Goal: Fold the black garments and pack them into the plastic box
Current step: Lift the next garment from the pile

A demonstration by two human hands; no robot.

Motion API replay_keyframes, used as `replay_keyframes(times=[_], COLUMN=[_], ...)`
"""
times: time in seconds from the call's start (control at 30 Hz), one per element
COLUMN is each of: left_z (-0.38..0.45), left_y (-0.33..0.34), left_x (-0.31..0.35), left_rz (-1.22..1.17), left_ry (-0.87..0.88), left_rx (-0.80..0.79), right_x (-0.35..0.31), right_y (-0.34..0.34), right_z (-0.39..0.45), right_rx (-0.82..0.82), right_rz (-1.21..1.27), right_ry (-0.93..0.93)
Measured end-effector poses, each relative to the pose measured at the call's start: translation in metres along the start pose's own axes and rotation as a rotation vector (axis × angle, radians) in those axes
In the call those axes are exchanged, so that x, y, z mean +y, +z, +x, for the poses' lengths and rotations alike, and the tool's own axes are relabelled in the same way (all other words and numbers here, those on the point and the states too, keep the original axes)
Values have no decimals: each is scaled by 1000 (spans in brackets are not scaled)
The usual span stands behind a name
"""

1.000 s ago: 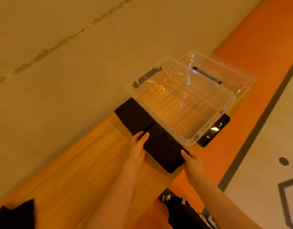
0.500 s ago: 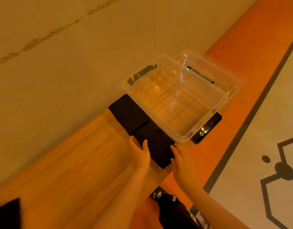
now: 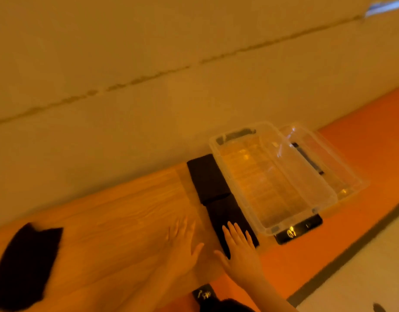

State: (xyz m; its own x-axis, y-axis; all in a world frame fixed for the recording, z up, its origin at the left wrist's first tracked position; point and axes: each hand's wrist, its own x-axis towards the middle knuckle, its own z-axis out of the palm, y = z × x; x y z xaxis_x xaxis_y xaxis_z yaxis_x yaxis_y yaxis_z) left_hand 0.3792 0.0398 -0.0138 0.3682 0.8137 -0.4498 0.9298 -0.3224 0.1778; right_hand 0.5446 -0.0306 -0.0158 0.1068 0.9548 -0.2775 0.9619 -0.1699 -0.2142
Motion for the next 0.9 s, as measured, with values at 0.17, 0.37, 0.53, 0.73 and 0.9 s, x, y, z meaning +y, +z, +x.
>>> replay_keyframes(times=[0.17,0.37,0.53,0.73,0.9], left_z=[-10,-31,-64,-92,-117], left_y=[-37,-34,-57,-29,-26], left_x=[-42,-113,-160,-253,-325], left_rz=[-115,-172,-190,-172,-260], left_ry=[-282,-478,-546,-668,-787], left_rx=[165,341,359,290,355], right_x=[-50,-132,-192,-260,-332], right_y=[-28,-46,-36,-28,-29], right_z=[52,106,128,124,128], right_rx=[-34,-54,-49,-57,-91], right_rz=[-96,-198,-222,-236,-327], right_ry=[-233,-501,-552,-609,-713])
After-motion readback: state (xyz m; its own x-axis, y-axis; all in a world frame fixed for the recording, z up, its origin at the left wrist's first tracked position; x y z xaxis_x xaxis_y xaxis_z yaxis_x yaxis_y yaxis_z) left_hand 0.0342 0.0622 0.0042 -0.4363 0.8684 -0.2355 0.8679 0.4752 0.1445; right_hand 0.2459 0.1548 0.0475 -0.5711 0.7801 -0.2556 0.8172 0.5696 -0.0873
